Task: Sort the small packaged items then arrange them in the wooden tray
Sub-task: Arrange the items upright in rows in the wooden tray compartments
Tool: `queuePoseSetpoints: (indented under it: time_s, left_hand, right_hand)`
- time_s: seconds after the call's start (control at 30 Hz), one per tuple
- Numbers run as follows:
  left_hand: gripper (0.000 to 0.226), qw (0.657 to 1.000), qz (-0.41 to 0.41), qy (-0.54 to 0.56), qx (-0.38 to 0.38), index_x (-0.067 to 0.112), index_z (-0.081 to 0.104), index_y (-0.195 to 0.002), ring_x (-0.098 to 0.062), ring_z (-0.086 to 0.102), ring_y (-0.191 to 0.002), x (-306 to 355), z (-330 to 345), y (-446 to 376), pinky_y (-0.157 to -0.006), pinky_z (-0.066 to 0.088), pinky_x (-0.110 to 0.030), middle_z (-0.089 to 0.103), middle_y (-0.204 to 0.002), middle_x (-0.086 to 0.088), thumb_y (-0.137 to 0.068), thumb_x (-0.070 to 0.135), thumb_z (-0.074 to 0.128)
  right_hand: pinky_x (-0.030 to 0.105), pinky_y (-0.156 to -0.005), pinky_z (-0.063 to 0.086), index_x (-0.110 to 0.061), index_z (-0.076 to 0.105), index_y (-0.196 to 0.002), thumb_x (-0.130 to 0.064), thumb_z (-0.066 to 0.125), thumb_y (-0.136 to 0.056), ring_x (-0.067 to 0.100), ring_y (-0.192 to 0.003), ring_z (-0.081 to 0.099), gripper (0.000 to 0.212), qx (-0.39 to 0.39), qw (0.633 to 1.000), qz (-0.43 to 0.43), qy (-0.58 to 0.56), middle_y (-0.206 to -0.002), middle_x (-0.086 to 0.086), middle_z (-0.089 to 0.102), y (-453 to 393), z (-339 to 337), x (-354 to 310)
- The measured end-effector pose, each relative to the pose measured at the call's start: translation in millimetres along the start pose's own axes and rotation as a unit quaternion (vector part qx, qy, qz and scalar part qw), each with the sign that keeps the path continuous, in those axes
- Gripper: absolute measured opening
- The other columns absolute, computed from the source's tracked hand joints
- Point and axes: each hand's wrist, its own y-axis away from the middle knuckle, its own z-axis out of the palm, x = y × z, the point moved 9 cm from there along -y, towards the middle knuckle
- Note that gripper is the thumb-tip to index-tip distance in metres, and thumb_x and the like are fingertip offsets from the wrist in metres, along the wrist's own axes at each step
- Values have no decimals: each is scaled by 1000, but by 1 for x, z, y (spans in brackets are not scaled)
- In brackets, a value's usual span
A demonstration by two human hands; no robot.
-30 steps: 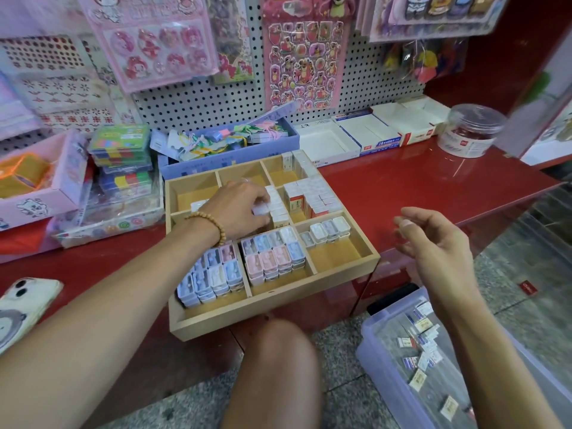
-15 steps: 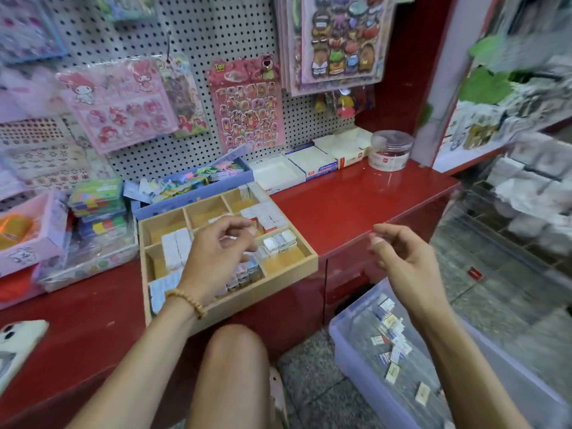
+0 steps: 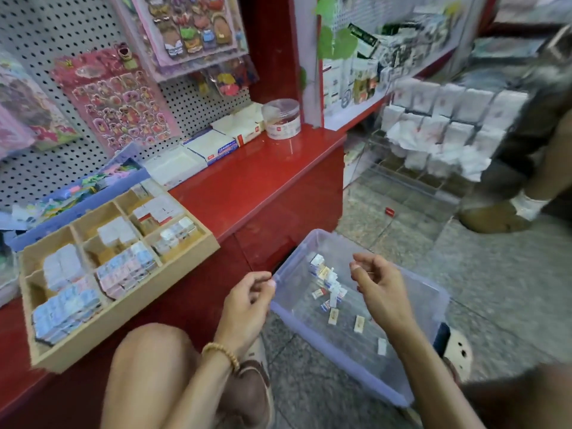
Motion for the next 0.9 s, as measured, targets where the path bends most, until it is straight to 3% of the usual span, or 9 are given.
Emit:
queuePoseSetpoints:
  time_s: [0.13,0.3,0.37,0.43,0.53,0.63,0.77,0.83,0.9]
  left_hand:
    - [7,998,-25,-45,-44,31,65,-98,-16,66,-94,-36,45,-17,-86,55,-39,70,-95,4,-95,27,59]
    - [12,988,-24,-123,-93,26,63,-106,-9,63,-90,-74,90,-57,-73,47,-15,66,-100,7,-96,29,56]
    - [17,982,-24,-153,-111,23,63,-110,0,60,-91,-91,106,-79,-73,44,-8,63,-103,10,-97,30,54]
    - [21,975,-16,-181,-125,21,62,-114,3,57,-91,-107,123,-103,-82,47,-16,60,-106,10,-98,32,53]
    - [29,958,10,-252,-140,15,62,-117,-8,58,-91,-137,141,-135,-87,49,-29,59,-111,3,-99,35,51]
    - [40,922,20,-347,-169,15,61,-117,-22,61,-102,-175,154,-146,-86,51,-42,60,-114,-1,-97,45,44]
    - [44,899,59,-419,-113,22,64,-104,-25,66,-89,-181,152,-141,-69,54,-38,65,-101,2,-91,55,38]
    - [39,899,65,-420,-103,23,63,-101,-24,66,-84,-179,152,-142,-64,53,-36,65,-96,4,-91,53,40]
    - [38,900,59,-421,-98,24,62,-102,-22,66,-83,-179,151,-142,-64,52,-36,65,-98,5,-91,53,41]
  right_hand:
    - [11,-62,45,-16,61,-115,-13,59,-98,2,-76,60,17,22,998,51,24,-89,-5,64,-9,-16,55]
    - [23,-75,50,-23,63,-109,-19,61,-97,0,-84,62,12,35,992,102,62,-91,-14,65,-29,-15,116]
    - [13,-68,47,-23,62,-106,-16,60,-98,0,-82,61,11,39,989,124,65,-88,-15,64,-42,-9,143]
    - [7,-62,44,-21,62,-106,-13,59,-97,-2,-78,59,12,46,985,149,77,-86,-16,63,-57,-1,172]
    - [3,-61,40,-23,59,-103,-10,60,-95,-12,-69,55,15,36,978,174,106,-81,-19,59,-80,16,215]
    - [9,-61,39,-23,56,-101,-11,61,-95,-8,-67,54,14,10,970,205,130,-78,-19,56,-102,33,261]
    - [25,-70,40,-14,61,-106,-20,65,-92,13,-77,58,16,18,958,253,134,-85,-6,62,-127,47,319]
    - [18,-67,41,-13,60,-113,-25,67,-92,8,-78,58,25,38,952,275,126,-94,-5,62,-144,53,338]
    - [11,-66,44,-15,56,-107,-28,73,-89,0,-74,57,28,80,951,284,94,-95,-6,65,-162,59,351]
